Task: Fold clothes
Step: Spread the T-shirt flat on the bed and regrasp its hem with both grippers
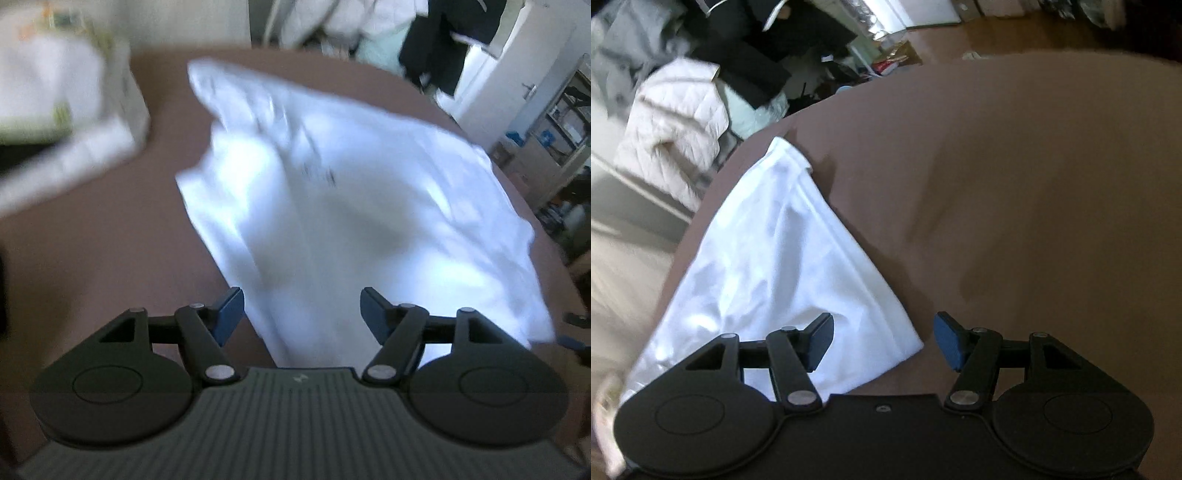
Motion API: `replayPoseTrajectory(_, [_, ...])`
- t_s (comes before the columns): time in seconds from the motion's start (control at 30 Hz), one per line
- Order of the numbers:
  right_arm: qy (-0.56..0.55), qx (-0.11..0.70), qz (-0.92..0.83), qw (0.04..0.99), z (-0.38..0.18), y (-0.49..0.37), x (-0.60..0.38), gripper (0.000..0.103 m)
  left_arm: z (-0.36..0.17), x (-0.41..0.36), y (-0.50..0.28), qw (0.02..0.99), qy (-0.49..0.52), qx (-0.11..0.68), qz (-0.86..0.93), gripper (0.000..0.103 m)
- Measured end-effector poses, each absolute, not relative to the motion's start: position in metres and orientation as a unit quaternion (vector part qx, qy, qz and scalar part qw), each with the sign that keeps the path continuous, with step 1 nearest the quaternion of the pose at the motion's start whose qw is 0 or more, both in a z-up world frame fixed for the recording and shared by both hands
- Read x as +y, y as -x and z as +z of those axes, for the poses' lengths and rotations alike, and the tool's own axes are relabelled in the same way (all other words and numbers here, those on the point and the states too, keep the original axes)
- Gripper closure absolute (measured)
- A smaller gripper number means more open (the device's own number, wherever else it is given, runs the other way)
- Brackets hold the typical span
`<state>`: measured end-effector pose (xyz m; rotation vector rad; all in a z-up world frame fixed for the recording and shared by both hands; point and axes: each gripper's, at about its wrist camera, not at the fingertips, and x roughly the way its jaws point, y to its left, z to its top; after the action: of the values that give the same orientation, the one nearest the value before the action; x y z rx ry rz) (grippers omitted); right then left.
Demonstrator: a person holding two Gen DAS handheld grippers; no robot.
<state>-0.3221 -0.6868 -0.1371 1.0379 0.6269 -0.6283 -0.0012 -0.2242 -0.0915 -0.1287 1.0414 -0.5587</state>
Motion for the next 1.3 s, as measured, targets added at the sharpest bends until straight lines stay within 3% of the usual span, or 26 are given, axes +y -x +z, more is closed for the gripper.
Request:
replayPoseTrajectory(0.17, [-0.574,0.293,-0.206,0.736,-0.171,0.311,-0.685,0.035,-0.112,-0.234,-0.002,0.83,0.034,0.51,-0.225,0.031])
replayPoseTrajectory(0.27, [-0.539,0.296,-0.191,0.765,-0.181,0.283,-0.676,0.034,-0.126,-0.239,-0.016,0.837,0.05,0.5,-0.217,0.031])
replayPoseTrajectory(0.3, [-0.505,0.293,-0.203,0.786,-0.179,0.273,-0.673,0.046,-0.131,-0.24,-0.019,0.842,0.053,0.493,-0.215,0.059])
replayPoseTrajectory(0.33, [-0.47,0.29,-0.215,0.806,-0.177,0.263,-0.671,0.082,-0.131,-0.244,-0.017,0.85,0.036,0.48,-0.212,0.086])
replayPoseTrajectory(0.37, [-0.425,0.279,-0.226,0.831,-0.168,0.257,-0.666,0.095,-0.124,-0.25,-0.011,0.859,0.008,0.465,-0.214,0.096])
replayPoseTrajectory(0.5, [-0.242,0.166,-0.272,0.916,-0.094,0.275,-0.629,0.095,-0.063,-0.259,0.049,0.904,-0.075,0.348,-0.237,0.096])
replayPoseTrajectory(0.57, [-0.211,0.134,-0.3,0.92,-0.066,0.294,-0.617,0.096,-0.046,-0.251,0.063,0.895,-0.047,0.359,-0.259,0.096])
replayPoseTrajectory(0.67, [-0.145,0.203,-0.372,0.894,-0.068,0.294,-0.613,0.096,-0.07,-0.242,0.064,0.86,0.004,0.435,-0.268,0.094])
replayPoseTrajectory(0.77, [-0.191,0.31,-0.39,0.846,-0.114,0.276,-0.63,0.096,-0.109,-0.249,0.056,0.832,-0.013,0.5,-0.239,0.093])
replayPoseTrajectory(0.83, [-0.229,0.376,-0.392,0.808,-0.142,0.263,-0.64,0.095,-0.11,-0.254,0.058,0.837,-0.039,0.494,-0.232,0.084])
replayPoseTrajectory(0.97, [-0.274,0.369,-0.396,0.795,-0.136,0.275,-0.638,0.09,-0.09,-0.252,0.066,0.853,-0.063,0.463,-0.232,0.076])
replayPoseTrajectory(1.0, [-0.273,0.364,-0.399,0.796,-0.129,0.278,-0.635,0.078,-0.085,-0.251,0.067,0.858,-0.072,0.451,-0.234,0.072])
replayPoseTrajectory(1.03, [-0.27,0.364,-0.407,0.793,-0.123,0.282,-0.63,0.053,-0.079,-0.251,0.069,0.86,-0.079,0.442,-0.242,0.07])
replayPoseTrajectory(1.07, [-0.262,0.367,-0.413,0.791,-0.116,0.285,-0.623,0.043,-0.073,-0.251,0.073,0.861,-0.081,0.433,-0.255,0.065])
replayPoseTrajectory(1.1, [-0.252,0.363,-0.406,0.8,-0.109,0.29,-0.613,0.041,-0.068,-0.249,0.075,0.858,-0.077,0.43,-0.271,0.054])
replayPoseTrajectory(1.17, [-0.247,0.349,-0.352,0.833,-0.096,0.295,-0.592,0.04,-0.06,-0.247,0.08,0.849,-0.059,0.431,-0.301,0.044])
replayPoseTrajectory(1.3, [-0.302,0.339,-0.208,0.866,-0.1,0.298,-0.548,0.04,-0.05,-0.253,0.097,0.828,-0.055,0.432,-0.353,0.044])
